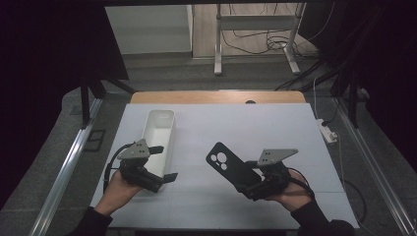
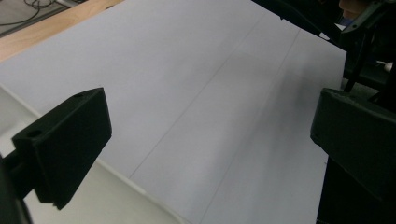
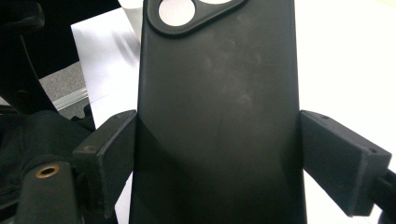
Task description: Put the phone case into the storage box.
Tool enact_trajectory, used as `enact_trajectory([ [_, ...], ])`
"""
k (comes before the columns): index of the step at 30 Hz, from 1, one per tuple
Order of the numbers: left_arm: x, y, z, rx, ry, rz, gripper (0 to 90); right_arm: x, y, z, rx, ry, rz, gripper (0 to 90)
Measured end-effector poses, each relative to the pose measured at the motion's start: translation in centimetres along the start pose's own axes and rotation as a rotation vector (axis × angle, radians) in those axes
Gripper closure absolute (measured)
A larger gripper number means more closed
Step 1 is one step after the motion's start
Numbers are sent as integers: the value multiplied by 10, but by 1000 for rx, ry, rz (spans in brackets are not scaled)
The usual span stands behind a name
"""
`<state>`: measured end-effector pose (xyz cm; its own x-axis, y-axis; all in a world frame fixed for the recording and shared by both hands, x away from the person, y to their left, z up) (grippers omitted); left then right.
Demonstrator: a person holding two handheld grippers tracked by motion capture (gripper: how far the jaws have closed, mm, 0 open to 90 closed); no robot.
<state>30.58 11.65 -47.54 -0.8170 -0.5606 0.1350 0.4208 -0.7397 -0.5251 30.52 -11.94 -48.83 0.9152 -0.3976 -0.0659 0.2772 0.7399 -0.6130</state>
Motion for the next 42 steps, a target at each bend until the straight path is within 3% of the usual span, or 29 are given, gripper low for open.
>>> enact_trajectory([
  [14, 14, 24, 27, 27, 47, -116, 0, -5, -3, 2, 21, 3, 25, 149],
  [19, 17, 30, 32, 21, 62, -131, 0, -5, -3, 3, 30, 7, 32, 150],
  [24, 19, 38, 42, 31, 71, -172, 0, -5, -2, 3, 35, 12, 34, 150],
  [35, 26, 41, 41, 38, 80, -184, 0, -6, -1, 3, 40, 4, 43, 149],
  [42, 36, 36, 38, 52, 99, -198, 0, -12, 3, 2, 47, -8, 83, 149],
])
Point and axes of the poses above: each handheld gripper's, and its own axes: y roughly forward along the jaws, z roughly out of its top, x roughly to its right, the point moved 10 cm from there along y, roughly forward along the jaws, and after that the axes turned 3 degrees about -y, right-handed, at the moved point
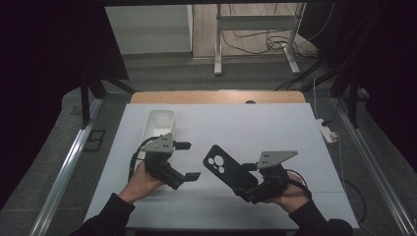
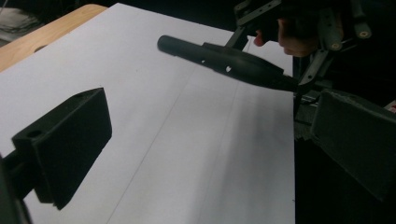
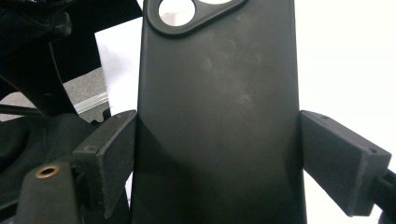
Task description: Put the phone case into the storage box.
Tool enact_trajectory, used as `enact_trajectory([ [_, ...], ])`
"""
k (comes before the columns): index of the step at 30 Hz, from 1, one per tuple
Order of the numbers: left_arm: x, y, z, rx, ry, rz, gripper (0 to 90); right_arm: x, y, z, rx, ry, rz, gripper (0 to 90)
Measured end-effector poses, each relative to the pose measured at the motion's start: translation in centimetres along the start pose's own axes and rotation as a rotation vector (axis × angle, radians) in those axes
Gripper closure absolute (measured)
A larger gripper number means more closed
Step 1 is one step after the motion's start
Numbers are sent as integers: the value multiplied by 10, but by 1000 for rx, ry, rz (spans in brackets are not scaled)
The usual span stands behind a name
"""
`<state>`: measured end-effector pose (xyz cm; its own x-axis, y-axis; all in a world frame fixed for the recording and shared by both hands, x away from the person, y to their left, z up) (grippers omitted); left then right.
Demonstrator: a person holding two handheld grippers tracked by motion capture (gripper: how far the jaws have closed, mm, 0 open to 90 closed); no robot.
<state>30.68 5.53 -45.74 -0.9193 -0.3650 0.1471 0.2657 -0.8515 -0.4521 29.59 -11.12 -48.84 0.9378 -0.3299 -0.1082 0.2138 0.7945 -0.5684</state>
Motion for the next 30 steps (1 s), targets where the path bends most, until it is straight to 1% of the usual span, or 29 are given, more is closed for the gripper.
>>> enact_trajectory([
  [4, 6, 1, -5, 1, 13, -4, 0, -5, 3, 0, 8, -3, 38, 149],
  [5, 7, 1, -6, 1, 14, -6, 0, -6, 4, -1, 9, -11, 46, 149],
  [7, 9, 1, -7, 3, 15, -17, 0, -8, 5, -1, 9, -11, 60, 149],
  [9, 9, 2, -7, 2, 16, -18, 0, -10, 6, 0, 16, -18, 75, 149],
  [10, 10, 2, -6, 5, 15, -25, 0, -10, 6, 0, 16, -18, 75, 149],
  [15, 11, 2, -6, 16, 14, -43, 0, -16, 6, 3, 38, -40, 114, 149],
  [20, 14, 5, -5, 26, 4, -83, 0, -22, 8, 6, 55, -59, 148, 149],
  [21, 14, 5, -5, 26, 4, -83, 0, -22, 8, 6, 55, -59, 148, 149],
  [22, 15, 5, -4, 29, 2, -99, 0, -23, 9, 6, 56, -65, 152, 149],
  [25, 18, 5, -3, 39, -3, -126, 0, -26, 10, 7, 60, -74, 168, 148],
  [29, 22, 7, -2, 42, 6, -159, 0, -29, 11, 9, 71, -84, 193, 148],
  [30, 23, 7, -2, 41, 9, -168, 0, -29, 11, 9, 71, -84, 193, 148],
])
Point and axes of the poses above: each handheld gripper's, and its own axes: y roughly forward along the jaws, z roughly out of its top, x roughly to its right, the point moved 10 cm from there along y, roughly forward along the jaws, and after that the axes turned 3 degrees about -y, right-handed, at the moved point
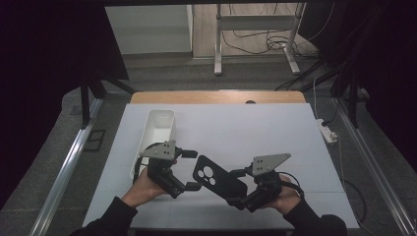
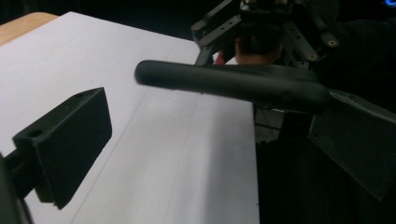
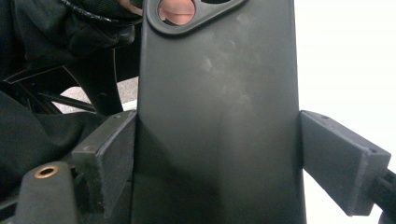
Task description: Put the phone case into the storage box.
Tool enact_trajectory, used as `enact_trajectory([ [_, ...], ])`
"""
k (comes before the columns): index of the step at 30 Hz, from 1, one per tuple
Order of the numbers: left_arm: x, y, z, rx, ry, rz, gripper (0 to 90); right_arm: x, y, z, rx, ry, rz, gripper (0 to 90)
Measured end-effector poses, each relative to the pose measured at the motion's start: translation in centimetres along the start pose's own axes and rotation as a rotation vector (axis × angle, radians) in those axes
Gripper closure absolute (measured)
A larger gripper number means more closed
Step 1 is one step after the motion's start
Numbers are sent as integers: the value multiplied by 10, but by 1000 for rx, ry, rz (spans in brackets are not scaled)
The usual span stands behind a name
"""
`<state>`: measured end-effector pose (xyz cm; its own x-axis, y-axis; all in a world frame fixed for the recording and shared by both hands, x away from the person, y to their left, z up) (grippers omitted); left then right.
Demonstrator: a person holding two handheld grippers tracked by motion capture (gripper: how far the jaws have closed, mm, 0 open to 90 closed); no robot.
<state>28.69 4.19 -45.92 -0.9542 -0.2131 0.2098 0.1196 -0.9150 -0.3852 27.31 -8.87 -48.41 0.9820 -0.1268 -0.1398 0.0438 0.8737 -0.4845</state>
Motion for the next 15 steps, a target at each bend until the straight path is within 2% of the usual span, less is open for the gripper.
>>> enact_trajectory([
  [8, 9, 5, -1, -5, 25, -62, 10, -4, 2, 1, 3, -19, 29, 147],
  [15, 16, 6, 1, 14, 45, -112, 55, -9, 4, 1, -3, -33, 56, 147],
])
Point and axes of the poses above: each handheld gripper's, and its own axes: y roughly forward along the jaws, z roughly out of its top, x roughly to its right, the point moved 10 cm from there along y, roughly forward along the jaws, and after that the axes turned 3 degrees about -y, right-handed, at the moved point
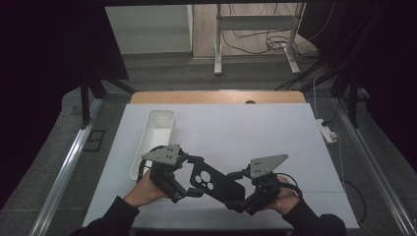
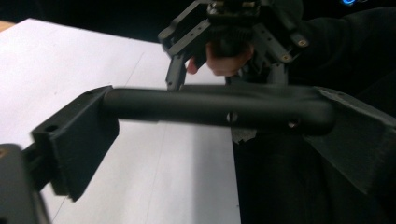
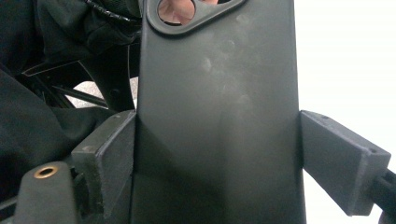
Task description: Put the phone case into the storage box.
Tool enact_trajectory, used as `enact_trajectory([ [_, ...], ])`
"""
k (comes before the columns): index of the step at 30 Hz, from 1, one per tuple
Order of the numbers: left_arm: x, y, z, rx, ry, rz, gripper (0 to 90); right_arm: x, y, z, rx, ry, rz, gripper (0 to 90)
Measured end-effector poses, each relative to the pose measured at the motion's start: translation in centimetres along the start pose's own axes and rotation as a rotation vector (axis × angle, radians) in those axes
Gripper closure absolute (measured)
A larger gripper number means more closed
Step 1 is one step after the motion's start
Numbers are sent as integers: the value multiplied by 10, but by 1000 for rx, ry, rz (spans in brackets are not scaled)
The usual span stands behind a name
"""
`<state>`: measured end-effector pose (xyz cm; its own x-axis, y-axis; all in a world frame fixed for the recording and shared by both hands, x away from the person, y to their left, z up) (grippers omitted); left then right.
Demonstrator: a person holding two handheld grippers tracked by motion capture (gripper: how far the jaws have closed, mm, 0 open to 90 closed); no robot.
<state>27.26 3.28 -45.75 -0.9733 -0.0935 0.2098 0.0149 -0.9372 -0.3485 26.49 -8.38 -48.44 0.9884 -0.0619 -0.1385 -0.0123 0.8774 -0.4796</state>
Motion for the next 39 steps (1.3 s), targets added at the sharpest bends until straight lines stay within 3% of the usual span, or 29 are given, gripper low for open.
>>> enact_trajectory([
  [10, 4, -2, 2, 26, -16, -55, 121, -4, 0, 0, 2, -14, 32, 145],
  [25, 5, -1, 1, -21, -22, -12, 150, -1, 3, -4, -24, -53, -6, 128],
  [31, 4, -2, 3, -29, -13, 20, 152, 3, 5, -3, -26, -25, -38, 75],
  [35, 2, -3, 3, -37, -28, 39, 152, 5, 7, -7, -65, -53, -98, 36],
  [39, -2, -4, 2, -54, -36, 69, 152, 9, 8, -8, -76, -44, -137, 23],
])
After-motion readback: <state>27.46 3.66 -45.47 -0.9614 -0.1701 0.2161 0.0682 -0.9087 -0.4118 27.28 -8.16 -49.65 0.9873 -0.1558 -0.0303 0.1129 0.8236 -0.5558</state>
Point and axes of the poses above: each handheld gripper's, and its own axes: y roughly forward along the jaws, z roughly out of its top, x roughly to its right, the point moved 10 cm from there along y, roughly forward along the jaws, and after that the axes turned 3 degrees about -y, right-handed, at the moved point
